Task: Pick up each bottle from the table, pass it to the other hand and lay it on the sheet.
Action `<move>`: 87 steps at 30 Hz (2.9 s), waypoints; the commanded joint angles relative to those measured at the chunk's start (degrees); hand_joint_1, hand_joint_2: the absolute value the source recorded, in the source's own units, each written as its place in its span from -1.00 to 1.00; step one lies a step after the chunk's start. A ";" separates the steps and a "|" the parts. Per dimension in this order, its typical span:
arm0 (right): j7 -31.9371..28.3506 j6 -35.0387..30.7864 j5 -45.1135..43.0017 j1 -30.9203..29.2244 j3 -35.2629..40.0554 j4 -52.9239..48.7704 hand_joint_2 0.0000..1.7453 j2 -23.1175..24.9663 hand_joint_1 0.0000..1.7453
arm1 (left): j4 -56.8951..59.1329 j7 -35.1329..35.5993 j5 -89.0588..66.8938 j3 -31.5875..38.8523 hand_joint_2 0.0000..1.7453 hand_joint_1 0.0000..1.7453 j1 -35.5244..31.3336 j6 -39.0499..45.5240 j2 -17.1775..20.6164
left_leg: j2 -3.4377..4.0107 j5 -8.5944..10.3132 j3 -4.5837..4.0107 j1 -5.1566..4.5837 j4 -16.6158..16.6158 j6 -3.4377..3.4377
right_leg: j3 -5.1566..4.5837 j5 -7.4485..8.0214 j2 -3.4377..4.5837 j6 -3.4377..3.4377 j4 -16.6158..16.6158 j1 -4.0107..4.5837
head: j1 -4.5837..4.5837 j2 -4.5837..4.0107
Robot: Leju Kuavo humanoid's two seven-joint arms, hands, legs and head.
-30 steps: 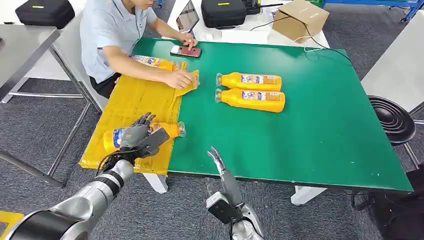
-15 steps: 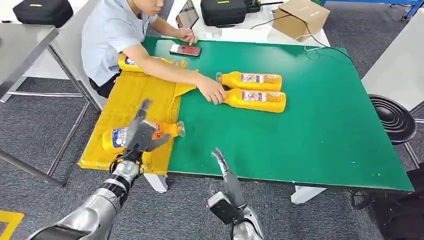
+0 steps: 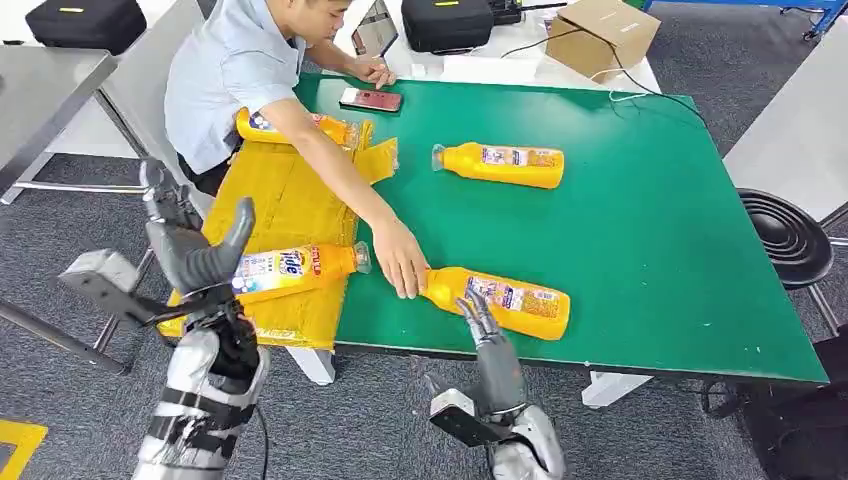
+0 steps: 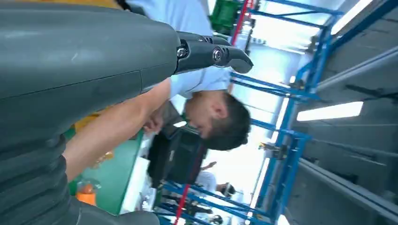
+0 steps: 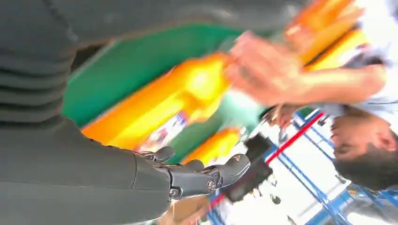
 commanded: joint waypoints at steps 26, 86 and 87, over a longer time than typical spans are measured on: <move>21.67 11.60 26.53 -22.99 -8.60 34.21 1.00 -6.91 -1.00 | 2.31 4.22 -4.09 -7.90 1.00 -1.00 2.12 -4.35 2.36 | -0.04 0.07 0.24 0.01 -0.04 0.05 | 0.28 0.07 -0.10 0.03 -0.09 0.04 | 0.00 0.00; 2.61 19.95 -9.47 -1.72 8.67 -12.78 1.00 0.29 1.00 | 12.39 2.99 -8.11 -19.01 1.00 -1.00 10.66 -29.14 4.90 | 0.39 -0.05 0.05 0.11 -0.06 0.10 | 0.04 0.21 0.36 -0.02 -0.27 0.14 | 0.00 0.00; 2.77 20.08 -9.54 -1.96 8.99 -11.89 1.00 0.35 1.00 | 11.11 1.61 -10.46 -18.96 1.00 -1.00 11.06 -27.61 4.53 | 0.40 -0.11 0.13 0.14 -0.05 0.07 | 0.13 0.17 0.36 -0.06 -0.28 0.17 | 0.02 0.00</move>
